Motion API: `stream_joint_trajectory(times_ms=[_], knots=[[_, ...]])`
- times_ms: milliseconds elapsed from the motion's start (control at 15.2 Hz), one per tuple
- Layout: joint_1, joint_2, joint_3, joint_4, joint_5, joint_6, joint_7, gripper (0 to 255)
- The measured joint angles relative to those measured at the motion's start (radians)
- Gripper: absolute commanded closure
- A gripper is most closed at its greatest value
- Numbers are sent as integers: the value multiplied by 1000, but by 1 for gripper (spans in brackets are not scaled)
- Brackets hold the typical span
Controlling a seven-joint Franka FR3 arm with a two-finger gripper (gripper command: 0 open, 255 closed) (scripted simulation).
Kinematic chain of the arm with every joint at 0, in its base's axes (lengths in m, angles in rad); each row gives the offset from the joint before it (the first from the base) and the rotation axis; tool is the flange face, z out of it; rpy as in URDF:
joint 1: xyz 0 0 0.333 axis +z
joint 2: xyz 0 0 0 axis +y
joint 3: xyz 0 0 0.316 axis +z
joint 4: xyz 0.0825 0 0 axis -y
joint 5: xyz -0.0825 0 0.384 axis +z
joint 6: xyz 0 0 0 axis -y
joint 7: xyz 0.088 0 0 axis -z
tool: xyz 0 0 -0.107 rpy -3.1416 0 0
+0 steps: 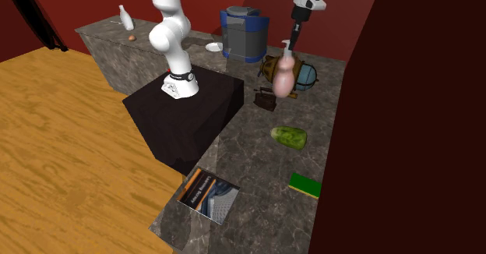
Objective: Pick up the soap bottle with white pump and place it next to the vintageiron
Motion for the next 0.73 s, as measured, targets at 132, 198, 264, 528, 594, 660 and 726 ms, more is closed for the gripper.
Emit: stream_joint_trajectory(times_ms=[132, 198, 264, 528, 594, 660, 726], knots=[[1, 8, 0, -16, -2, 24, 3, 255], [1, 11, 1, -24, -2, 35, 5, 255], [1, 15, 0, -33, -3, 48, 5, 255], [1, 32, -1, -67, -8, 99, 9, 255], [0, 35, -1, -75, -9, 110, 9, 255], [1, 43, -2, -82, -10, 124, 10, 255], [1, 45, -1, -92, -11, 136, 12, 255]])
